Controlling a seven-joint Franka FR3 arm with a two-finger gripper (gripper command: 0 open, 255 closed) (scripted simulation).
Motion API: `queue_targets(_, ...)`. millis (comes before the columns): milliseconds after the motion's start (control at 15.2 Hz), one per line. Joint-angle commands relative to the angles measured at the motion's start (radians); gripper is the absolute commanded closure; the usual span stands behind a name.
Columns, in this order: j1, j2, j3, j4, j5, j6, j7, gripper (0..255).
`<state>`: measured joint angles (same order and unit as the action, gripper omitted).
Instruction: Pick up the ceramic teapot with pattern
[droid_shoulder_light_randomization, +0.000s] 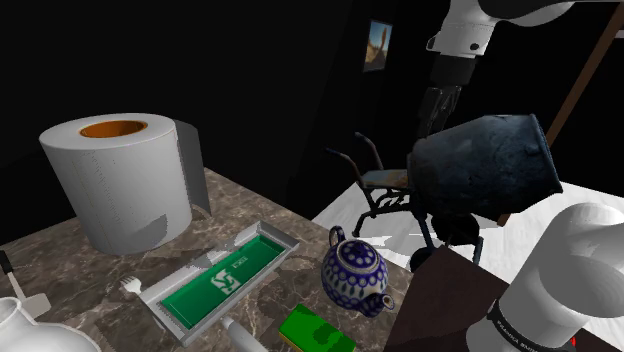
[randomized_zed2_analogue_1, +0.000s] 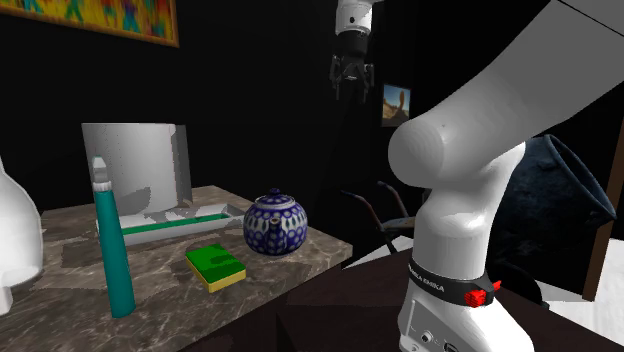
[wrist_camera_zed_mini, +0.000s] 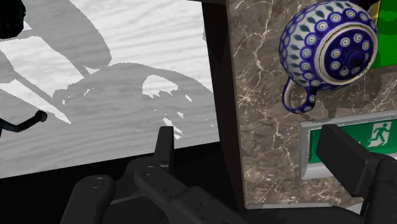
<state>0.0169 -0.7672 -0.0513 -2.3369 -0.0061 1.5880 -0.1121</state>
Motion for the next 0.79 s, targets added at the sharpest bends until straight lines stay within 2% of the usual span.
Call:
queue_targets(0,0.0,0.0,0.0,0.0,0.0,0.0,0.0,0)
queue_targets(396,0.009,-0.016,0.096,-0.17,0.086,0.179,0.172,0)
queue_targets(726,0.027,0.025,0.187,-0.271,0.162,0.348,0.313,0)
